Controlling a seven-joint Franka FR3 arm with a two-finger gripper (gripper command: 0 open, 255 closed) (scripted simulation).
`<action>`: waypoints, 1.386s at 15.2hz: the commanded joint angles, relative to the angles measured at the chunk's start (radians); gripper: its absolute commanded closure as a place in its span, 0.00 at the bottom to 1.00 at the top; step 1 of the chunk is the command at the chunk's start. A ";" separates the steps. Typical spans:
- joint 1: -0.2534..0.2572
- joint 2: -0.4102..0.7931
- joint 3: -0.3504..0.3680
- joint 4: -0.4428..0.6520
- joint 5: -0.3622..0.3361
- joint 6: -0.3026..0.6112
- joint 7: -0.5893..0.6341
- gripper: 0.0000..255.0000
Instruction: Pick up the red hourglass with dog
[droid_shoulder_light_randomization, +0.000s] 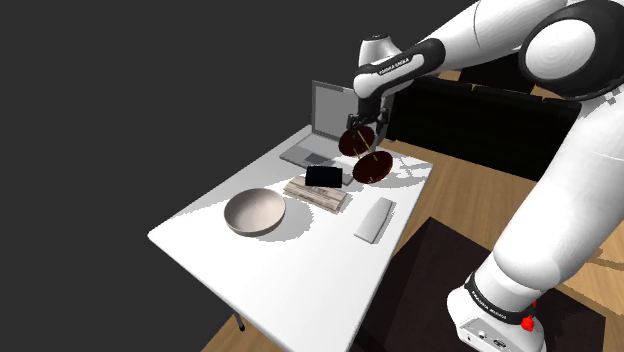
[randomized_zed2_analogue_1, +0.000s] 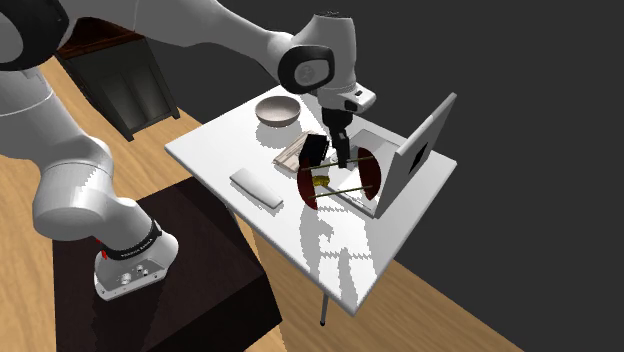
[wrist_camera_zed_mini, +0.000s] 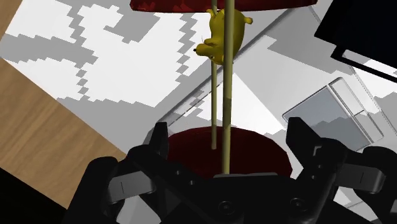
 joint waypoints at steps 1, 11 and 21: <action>-0.002 0.026 -0.002 0.005 0.000 0.020 0.008 0.00; -0.004 0.060 -0.004 -0.030 -0.004 0.090 0.015 1.00; -0.003 0.041 -0.003 -0.011 -0.002 0.052 0.012 1.00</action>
